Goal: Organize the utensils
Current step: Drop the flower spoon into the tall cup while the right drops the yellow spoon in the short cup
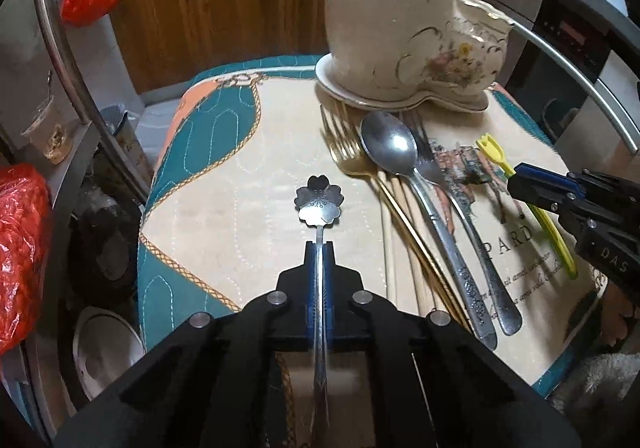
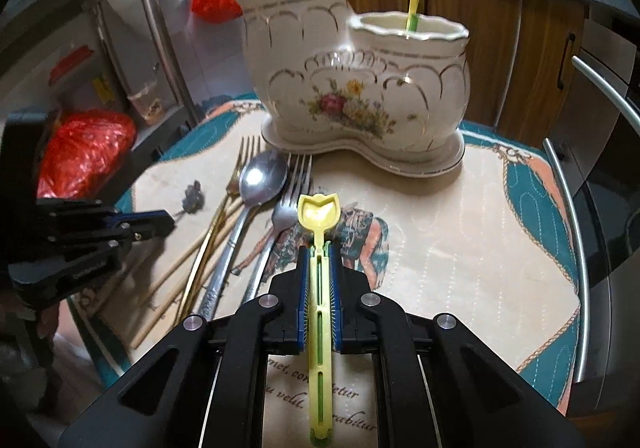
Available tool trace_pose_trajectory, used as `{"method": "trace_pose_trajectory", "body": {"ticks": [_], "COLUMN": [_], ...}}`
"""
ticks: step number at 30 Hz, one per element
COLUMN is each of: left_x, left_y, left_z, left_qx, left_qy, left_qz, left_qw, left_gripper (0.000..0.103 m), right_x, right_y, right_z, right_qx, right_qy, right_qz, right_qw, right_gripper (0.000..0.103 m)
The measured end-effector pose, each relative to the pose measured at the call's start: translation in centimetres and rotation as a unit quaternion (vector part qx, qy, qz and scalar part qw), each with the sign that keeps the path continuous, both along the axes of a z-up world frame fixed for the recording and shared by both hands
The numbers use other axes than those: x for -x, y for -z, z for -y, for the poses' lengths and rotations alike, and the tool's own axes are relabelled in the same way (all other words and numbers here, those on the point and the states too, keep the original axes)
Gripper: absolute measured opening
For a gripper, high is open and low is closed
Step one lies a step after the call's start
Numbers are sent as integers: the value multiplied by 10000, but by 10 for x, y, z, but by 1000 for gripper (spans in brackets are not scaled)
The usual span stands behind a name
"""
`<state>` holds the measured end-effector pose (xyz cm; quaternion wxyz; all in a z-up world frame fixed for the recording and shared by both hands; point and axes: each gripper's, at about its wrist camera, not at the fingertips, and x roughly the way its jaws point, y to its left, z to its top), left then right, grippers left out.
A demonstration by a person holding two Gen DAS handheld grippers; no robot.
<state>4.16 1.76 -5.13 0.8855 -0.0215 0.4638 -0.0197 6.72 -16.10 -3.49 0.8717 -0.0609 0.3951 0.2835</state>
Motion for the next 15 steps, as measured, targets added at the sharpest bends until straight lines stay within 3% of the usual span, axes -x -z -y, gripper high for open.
{"method": "trace_pose_trajectory", "body": {"ticks": [10,15], "left_x": [12,9], "left_y": [-45,-84], "left_z": [-8,-15], "left_qx": [192,458], "left_qy": [165,249], "left_qz": [898,1455], "left_qw": [9956,9880], "left_gripper": [3,3], "right_x": [3,-9], "right_y": [-39,-67], "right_z": [13,20], "right_qx": [-540,-834], "right_qy": [66,197], "right_qz": [614,1047], "right_qw": [9966,9908], "right_gripper": [10,10]}}
